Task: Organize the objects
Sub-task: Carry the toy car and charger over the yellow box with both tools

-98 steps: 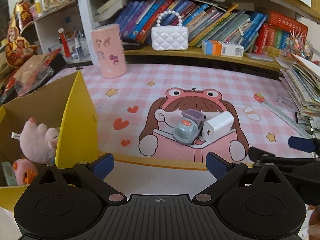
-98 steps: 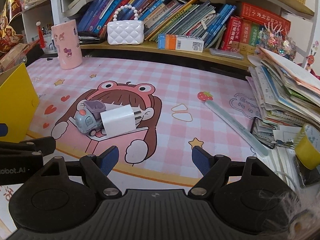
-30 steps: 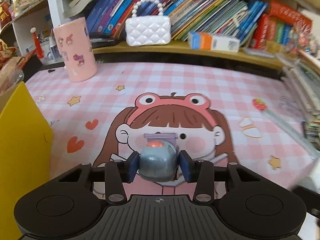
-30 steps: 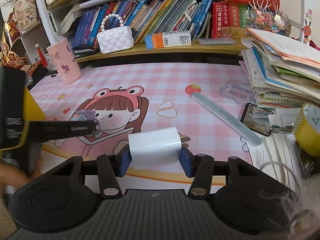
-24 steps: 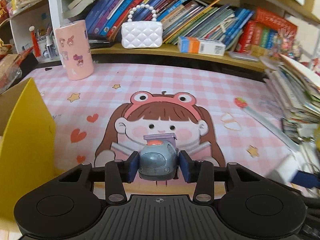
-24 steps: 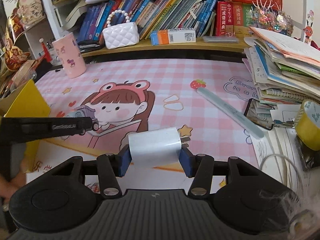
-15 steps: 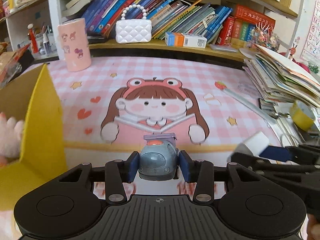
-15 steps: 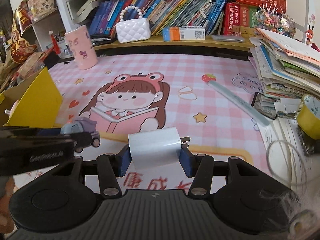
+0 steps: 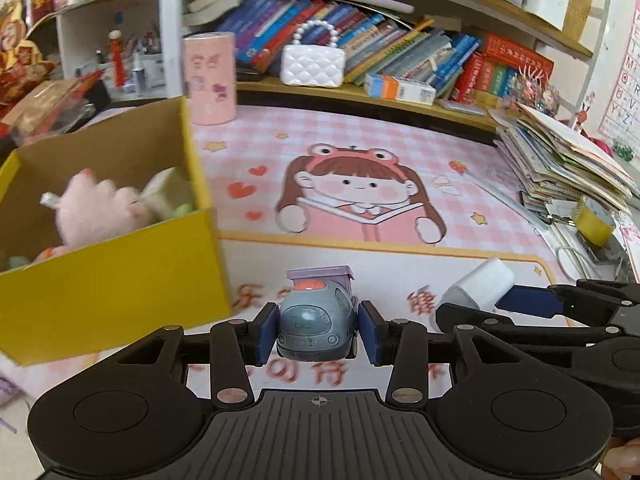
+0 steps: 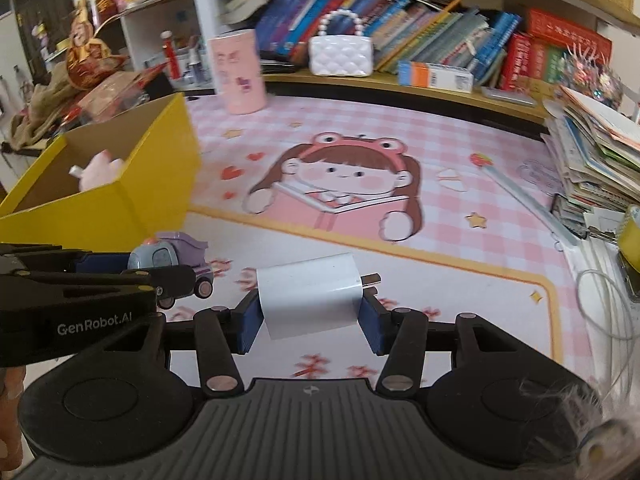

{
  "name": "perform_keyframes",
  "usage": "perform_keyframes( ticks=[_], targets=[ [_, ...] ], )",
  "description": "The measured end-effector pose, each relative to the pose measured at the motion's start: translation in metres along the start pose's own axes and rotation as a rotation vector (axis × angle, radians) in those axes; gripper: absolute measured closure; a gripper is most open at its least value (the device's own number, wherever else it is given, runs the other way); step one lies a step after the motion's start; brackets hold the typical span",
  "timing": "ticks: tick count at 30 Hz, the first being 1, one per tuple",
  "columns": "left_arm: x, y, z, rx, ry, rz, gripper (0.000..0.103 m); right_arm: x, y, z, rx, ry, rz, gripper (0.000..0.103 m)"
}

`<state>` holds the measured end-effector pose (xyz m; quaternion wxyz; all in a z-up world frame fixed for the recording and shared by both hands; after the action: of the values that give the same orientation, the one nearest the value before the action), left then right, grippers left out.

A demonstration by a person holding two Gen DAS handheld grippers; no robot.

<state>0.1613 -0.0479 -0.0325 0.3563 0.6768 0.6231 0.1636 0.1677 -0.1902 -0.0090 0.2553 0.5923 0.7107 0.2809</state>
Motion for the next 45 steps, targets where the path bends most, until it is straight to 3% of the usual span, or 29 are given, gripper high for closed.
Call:
perform_keyframes(
  ticks=[8,26,45],
  targets=[
    [0.035,-0.030,-0.044,-0.013,0.022,-0.049,0.062,0.053,-0.016,-0.025,-0.008,0.012,-0.045,0.054],
    [0.116,-0.086,-0.134,-0.065,0.128,-0.148,0.062,0.175,-0.053,-0.068,-0.026,0.126,-0.158,0.054],
    [0.151,-0.096,-0.178,-0.151,0.159,-0.181,0.062,0.222,-0.052,-0.088,-0.056,0.144,-0.196,0.054]
  ],
)
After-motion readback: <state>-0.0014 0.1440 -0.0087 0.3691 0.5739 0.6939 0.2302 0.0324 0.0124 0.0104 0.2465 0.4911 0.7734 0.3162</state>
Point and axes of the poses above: each gripper's, at about its wrist camera, not at the fingertips, and z roughly the way its jaws point, x to its left, y to its top, the point moved 3 cm from there along z, roughly the way its jaws point, and after that the axes turned 10 degrees about -y, right-handed, at the moved point
